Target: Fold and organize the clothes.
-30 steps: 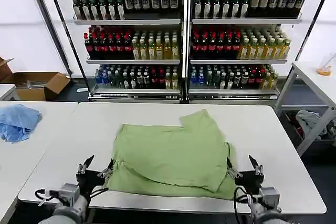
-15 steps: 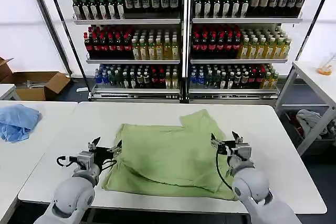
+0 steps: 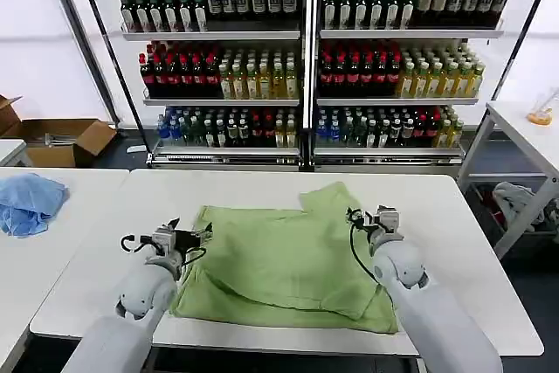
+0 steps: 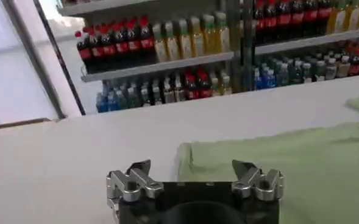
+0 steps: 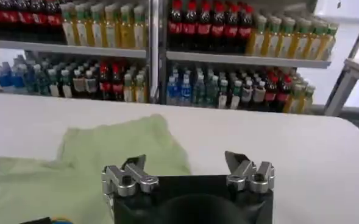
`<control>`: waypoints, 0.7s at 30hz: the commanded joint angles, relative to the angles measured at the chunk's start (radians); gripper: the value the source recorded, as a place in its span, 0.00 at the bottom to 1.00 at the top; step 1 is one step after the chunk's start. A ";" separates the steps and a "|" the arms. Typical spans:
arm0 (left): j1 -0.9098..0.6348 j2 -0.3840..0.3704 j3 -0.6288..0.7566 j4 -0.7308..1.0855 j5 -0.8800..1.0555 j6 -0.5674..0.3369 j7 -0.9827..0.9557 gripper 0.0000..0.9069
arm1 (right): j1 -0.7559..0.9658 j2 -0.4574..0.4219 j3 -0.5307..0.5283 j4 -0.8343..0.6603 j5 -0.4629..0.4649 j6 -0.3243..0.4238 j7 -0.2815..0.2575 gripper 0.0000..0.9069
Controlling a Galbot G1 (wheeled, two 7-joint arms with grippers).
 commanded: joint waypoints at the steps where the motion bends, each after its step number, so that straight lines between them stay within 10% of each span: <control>1: -0.144 -0.037 0.059 0.201 -0.001 0.002 -0.001 1.00 | 0.166 0.062 -0.057 -0.214 -0.006 0.008 -0.037 1.00; 19: -0.235 -0.051 0.079 0.324 -0.048 -0.003 0.010 1.00 | 0.265 0.216 -0.044 -0.489 -0.057 0.020 -0.092 1.00; 21: -0.242 -0.049 0.086 0.336 -0.052 -0.005 0.012 0.74 | 0.269 0.229 -0.036 -0.508 -0.053 0.017 -0.099 1.00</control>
